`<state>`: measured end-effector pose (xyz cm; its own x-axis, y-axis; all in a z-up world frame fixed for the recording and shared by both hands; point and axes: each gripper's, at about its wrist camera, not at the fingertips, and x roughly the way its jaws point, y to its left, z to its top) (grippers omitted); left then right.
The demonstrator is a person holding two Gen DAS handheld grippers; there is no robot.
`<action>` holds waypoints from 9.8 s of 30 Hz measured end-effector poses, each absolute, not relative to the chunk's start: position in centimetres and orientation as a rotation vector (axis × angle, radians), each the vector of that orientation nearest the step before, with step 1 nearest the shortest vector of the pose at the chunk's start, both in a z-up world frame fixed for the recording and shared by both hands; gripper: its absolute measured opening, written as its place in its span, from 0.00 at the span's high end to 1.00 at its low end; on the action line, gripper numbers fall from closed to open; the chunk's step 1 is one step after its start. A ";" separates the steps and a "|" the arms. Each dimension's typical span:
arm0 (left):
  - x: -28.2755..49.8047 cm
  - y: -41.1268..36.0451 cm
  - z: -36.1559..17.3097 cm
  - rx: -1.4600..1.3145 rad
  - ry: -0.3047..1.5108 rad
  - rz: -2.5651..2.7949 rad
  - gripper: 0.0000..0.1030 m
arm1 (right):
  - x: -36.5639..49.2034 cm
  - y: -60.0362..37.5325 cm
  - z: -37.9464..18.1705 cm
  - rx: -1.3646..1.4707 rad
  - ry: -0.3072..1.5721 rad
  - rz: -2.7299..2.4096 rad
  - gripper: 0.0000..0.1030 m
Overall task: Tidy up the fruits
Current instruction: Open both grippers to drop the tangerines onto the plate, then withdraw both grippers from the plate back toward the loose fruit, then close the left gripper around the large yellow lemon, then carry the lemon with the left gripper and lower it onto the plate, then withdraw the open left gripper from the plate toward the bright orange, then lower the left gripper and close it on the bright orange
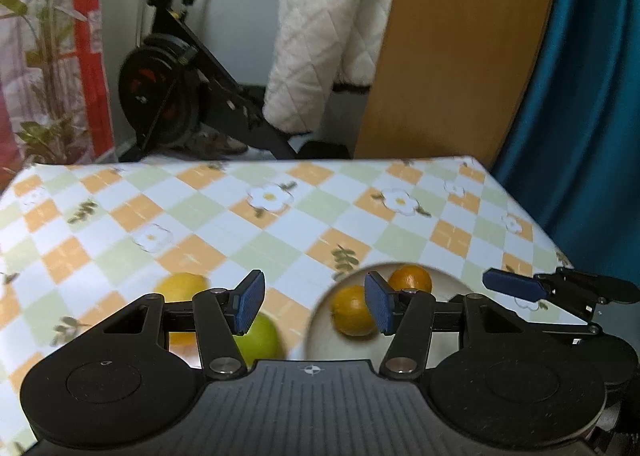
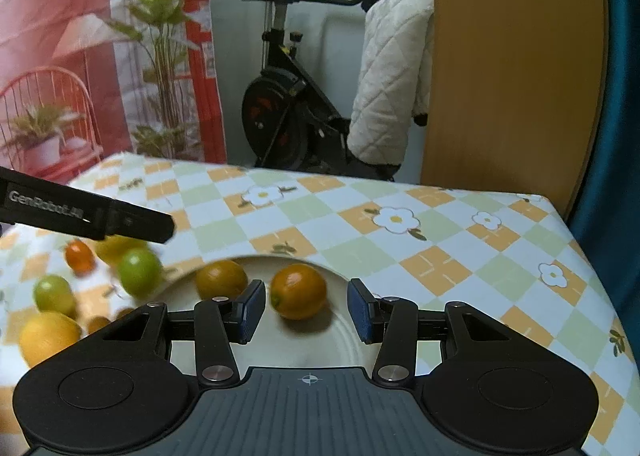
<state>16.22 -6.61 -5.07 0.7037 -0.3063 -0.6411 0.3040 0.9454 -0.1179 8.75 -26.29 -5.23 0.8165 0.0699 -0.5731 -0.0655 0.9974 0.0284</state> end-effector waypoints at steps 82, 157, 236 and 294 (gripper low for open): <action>9.2 1.6 -11.8 -0.138 0.790 -0.358 0.29 | 6.0 -8.4 -9.9 -0.117 0.742 0.411 0.44; 6.6 0.6 -10.0 -0.126 0.703 -0.383 0.47 | 3.9 -9.8 -9.0 -0.033 0.679 0.400 0.49; 10.2 -4.9 -8.5 0.027 0.687 -0.292 0.47 | 4.2 -18.2 -8.8 0.089 0.568 0.170 0.48; 7.4 1.9 -9.9 -0.111 0.704 -0.215 0.47 | 2.5 -12.9 -8.2 -0.054 0.616 0.314 0.62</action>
